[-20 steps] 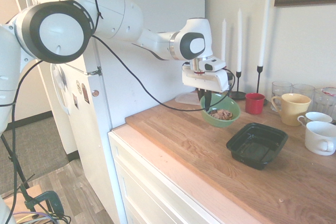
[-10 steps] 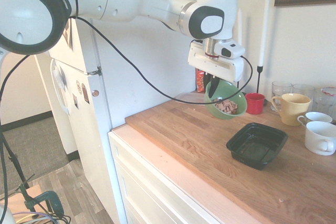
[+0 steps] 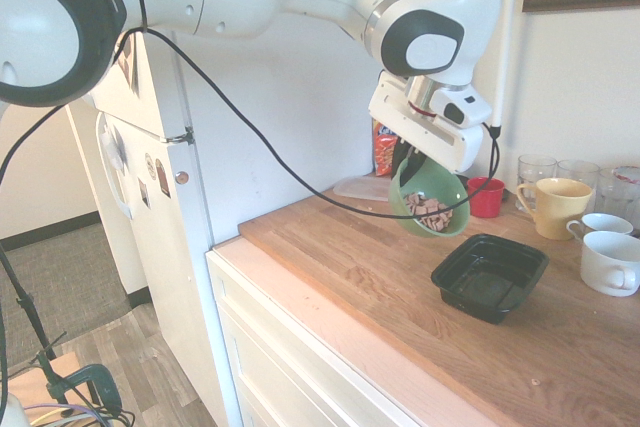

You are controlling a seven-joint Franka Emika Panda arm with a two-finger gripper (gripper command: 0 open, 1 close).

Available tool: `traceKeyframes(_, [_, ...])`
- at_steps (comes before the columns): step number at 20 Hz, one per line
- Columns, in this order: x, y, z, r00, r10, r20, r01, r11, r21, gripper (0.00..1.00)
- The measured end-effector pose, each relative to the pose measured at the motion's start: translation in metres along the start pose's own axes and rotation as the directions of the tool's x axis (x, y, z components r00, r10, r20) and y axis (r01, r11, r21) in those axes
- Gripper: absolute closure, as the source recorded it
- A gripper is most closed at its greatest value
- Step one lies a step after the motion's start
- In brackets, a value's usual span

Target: Pour the cereal into the box

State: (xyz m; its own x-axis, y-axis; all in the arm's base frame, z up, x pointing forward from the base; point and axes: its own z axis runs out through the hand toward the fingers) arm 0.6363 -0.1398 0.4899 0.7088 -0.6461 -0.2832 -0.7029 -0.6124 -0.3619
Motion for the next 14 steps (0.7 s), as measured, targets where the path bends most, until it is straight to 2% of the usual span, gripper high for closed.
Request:
traceKeyframes(3, [0.006, 0.009, 0.003, 0.997, 0.027, 0.075, -0.030, 0.999, 0.039, 1.00])
traceKeyframes(8, [0.029, 0.022, 0.008, 0.992, 0.070, 0.102, -0.079, 0.993, 0.091, 1.00])
traceKeyframes(14, [0.054, 0.036, 0.006, 0.977, 0.096, 0.190, -0.130, 0.976, 0.176, 1.00])
